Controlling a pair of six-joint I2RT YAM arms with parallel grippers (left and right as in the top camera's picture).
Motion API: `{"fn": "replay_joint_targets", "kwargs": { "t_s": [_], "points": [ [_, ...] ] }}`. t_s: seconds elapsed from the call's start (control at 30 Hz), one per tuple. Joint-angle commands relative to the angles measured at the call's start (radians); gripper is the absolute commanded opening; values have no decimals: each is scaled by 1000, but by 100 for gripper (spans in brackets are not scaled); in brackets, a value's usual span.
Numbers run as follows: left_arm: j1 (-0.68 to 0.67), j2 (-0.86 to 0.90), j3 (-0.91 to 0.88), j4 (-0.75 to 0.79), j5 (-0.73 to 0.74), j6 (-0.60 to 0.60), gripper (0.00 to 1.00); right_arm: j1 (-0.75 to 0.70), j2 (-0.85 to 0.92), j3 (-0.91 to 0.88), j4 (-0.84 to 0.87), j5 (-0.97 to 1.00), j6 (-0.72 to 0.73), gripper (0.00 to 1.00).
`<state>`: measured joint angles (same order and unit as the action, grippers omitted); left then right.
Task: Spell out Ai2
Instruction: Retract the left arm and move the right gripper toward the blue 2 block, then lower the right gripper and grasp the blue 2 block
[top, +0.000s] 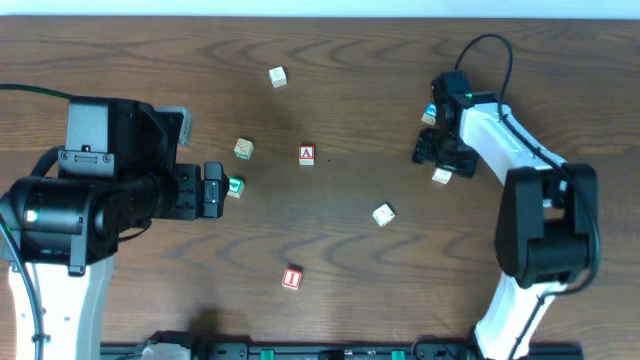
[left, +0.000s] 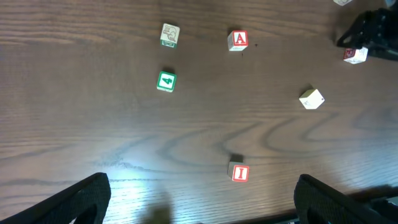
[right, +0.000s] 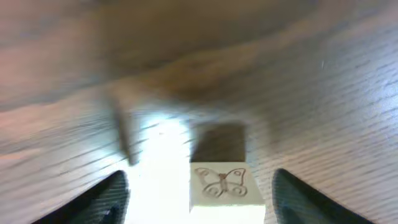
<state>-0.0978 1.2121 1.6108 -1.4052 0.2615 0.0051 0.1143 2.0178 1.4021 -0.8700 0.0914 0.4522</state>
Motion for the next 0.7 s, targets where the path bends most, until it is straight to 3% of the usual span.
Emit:
{"fn": "replay_joint_targets", "kwargs": {
  "t_s": [0.0, 0.1, 0.17, 0.27, 0.4, 0.53, 0.67],
  "points": [
    [7, 3, -1, 5, -6, 18, 95, -1, -119, 11, 8, -47, -133, 86],
    [7, 3, -1, 12, -6, 17, 95, -1, -189, 26, 17, -47, -231, 98],
    [6, 3, -1, 15, -6, 14, 96, -2, -221, 32, 30, -48, -316, 99],
    [6, 3, -1, 17, -6, 14, 95, -1, -255, 60, -7, -153, -621, 99],
    [6, 3, -1, 16, -6, -3, 95, -5, -256, 129, -79, -156, -883, 99],
    [6, 3, -1, 23, 0, -61, 95, -8, -256, 147, -63, -157, -1031, 99],
    [6, 5, -1, 32, -10, -62, 95, -50, -246, 148, 26, -223, -1078, 99]
  ]
}}
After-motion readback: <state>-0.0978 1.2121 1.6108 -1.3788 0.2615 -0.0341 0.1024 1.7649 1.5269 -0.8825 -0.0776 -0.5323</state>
